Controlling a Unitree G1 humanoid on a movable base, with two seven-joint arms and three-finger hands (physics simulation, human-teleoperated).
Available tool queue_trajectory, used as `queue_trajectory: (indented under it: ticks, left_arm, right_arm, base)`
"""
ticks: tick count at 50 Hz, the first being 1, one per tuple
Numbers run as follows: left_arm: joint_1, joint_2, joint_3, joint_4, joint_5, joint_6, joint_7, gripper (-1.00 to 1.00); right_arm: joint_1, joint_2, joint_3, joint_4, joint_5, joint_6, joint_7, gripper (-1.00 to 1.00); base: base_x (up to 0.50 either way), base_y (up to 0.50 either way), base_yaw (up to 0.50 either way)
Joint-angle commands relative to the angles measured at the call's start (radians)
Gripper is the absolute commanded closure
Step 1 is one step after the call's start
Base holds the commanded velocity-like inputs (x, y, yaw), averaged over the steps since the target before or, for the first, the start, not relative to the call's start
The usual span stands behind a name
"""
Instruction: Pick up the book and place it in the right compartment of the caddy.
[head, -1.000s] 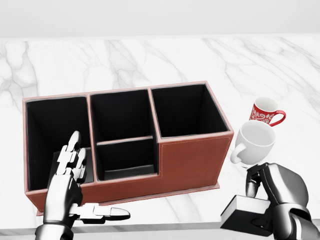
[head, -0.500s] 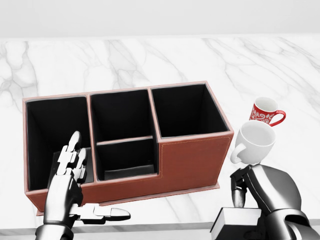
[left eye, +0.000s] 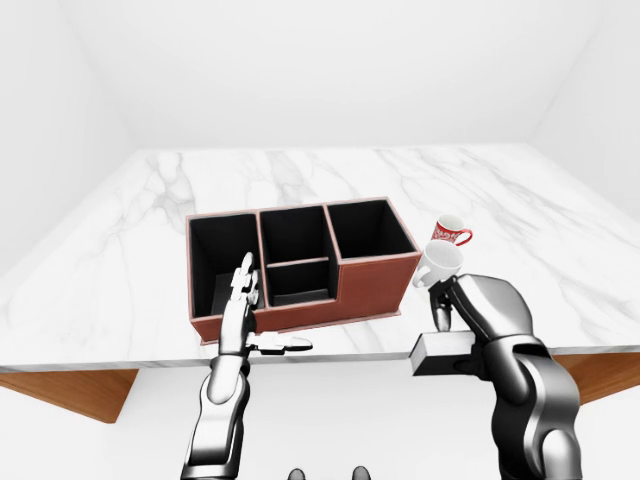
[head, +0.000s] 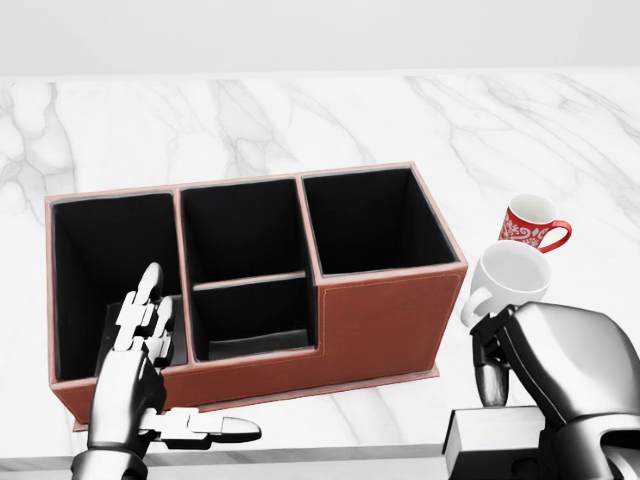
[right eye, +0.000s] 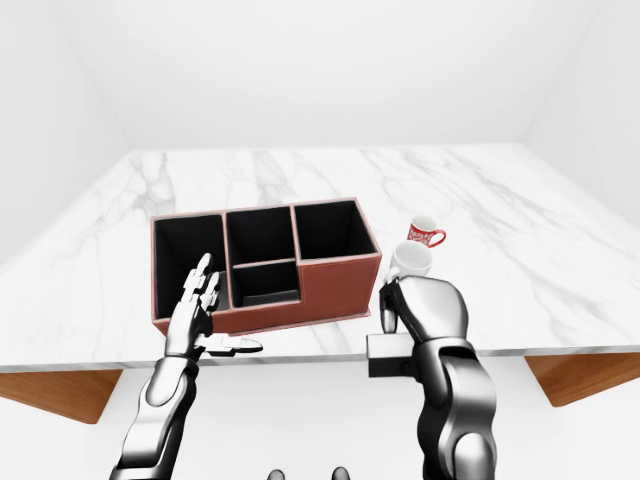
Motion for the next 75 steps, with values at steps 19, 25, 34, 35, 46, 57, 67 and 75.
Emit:
queue_trajectory:
  ticks: [19, 25, 34, 35, 46, 57, 67, 75]
  left_arm:
    - [-0.001, 0.001, 0.003, -0.005, -0.004, 0.002, -0.003, -1.00]
    - [0.001, 0.001, 0.001, -0.009, 0.002, 0.002, 0.000, -1.00]
    - [0.002, 0.001, 0.001, -0.008, 0.000, -0.001, -0.003, -1.00]
    - [0.002, 0.001, 0.001, -0.013, 0.000, 0.003, -0.003, -1.00]
    - [-0.001, 0.001, 0.002, -0.011, -0.003, 0.003, -0.006, -1.00]
    - [-0.002, 0.001, 0.003, -0.003, -0.004, -0.006, -0.008, -1.00]
    - [0.001, 0.002, 0.003, -0.012, -0.006, 0.002, -0.010, -1.00]
    - [-0.001, 0.002, 0.005, -0.009, -0.007, 0.001, -0.011, -1.00]
  right_arm:
    - [-0.220, 0.026, 0.050, -0.196, -0.210, 0.000, 0.106, 1.00]
    - [-0.296, 0.022, 0.068, -0.165, -0.236, 0.000, 0.106, 1.00]
    - [-0.412, 0.011, 0.075, -0.157, -0.278, 0.000, 0.106, 1.00]
    - [-0.422, 0.011, 0.076, -0.158, -0.284, 0.000, 0.106, 1.00]
    - [-0.561, 0.029, 0.103, -0.159, -0.351, 0.000, 0.106, 1.00]
    - [-0.652, 0.038, 0.116, -0.115, -0.364, 0.000, 0.106, 1.00]
    - [-0.718, 0.062, 0.142, -0.043, -0.357, 0.000, 0.106, 1.00]
    - [-0.759, 0.048, 0.137, 0.083, -0.275, 0.000, 0.106, 1.00]
  base:
    - [0.00, 0.00, 0.00]
    - [0.00, 0.00, 0.00]
    - [0.00, 0.00, 0.00]
    - [0.00, 0.00, 0.00]
    - [0.00, 0.00, 0.00]
    - [0.00, 0.00, 0.00]
    - [0.00, 0.00, 0.00]
    - [0.00, 0.00, 0.00]
